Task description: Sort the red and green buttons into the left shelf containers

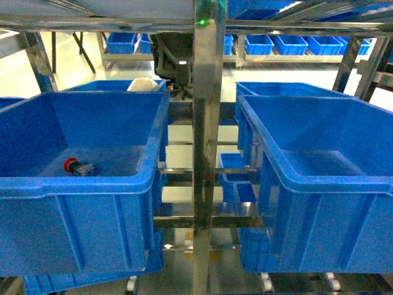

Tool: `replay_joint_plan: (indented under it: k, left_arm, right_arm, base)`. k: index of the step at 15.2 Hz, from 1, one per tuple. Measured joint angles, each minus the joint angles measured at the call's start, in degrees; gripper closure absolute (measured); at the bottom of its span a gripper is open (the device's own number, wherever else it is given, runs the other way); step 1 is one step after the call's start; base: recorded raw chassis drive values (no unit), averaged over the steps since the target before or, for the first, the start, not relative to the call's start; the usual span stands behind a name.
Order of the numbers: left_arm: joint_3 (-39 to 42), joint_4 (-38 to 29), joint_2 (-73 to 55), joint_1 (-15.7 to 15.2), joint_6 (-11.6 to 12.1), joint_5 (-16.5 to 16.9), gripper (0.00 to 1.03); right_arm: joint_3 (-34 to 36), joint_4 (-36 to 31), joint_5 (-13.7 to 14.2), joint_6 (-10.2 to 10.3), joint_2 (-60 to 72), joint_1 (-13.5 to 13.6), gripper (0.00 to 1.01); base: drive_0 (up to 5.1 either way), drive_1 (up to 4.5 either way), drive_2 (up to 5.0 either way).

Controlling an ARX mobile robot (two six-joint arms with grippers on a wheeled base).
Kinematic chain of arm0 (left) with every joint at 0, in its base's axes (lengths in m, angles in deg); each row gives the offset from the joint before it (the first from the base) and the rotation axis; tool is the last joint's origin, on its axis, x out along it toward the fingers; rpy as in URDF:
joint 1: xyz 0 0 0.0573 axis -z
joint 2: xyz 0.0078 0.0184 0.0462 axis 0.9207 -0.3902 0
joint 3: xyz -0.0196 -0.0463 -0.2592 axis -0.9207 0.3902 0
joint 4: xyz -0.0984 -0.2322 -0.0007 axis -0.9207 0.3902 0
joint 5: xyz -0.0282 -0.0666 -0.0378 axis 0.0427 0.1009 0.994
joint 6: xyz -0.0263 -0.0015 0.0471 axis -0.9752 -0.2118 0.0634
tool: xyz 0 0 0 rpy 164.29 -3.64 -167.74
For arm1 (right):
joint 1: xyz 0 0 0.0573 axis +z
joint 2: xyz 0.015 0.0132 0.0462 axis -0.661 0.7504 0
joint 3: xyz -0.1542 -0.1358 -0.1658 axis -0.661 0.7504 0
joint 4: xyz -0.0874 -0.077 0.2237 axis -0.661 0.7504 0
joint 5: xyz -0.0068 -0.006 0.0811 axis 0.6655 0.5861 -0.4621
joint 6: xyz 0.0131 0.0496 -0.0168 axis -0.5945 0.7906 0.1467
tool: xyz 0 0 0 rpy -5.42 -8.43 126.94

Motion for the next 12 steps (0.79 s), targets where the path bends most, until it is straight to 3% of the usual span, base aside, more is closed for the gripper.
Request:
replay_joint_plan:
  k: [11,12]
  left_arm:
    - [0.0,-0.7,1.1,0.0,0.1,0.0,1.01]
    - [0.0,-0.8,1.1,0.0,0.1,0.0,0.94]
  right_arm:
    - [0.0,-0.1,0.0,0.0,0.0,0.0,0.99]
    - [0.0,-0.1,0.0,0.0,0.0,0.0,0.86]
  base:
    - [0.0,0.00,0.0]
    - [0.0,0.00,0.0]
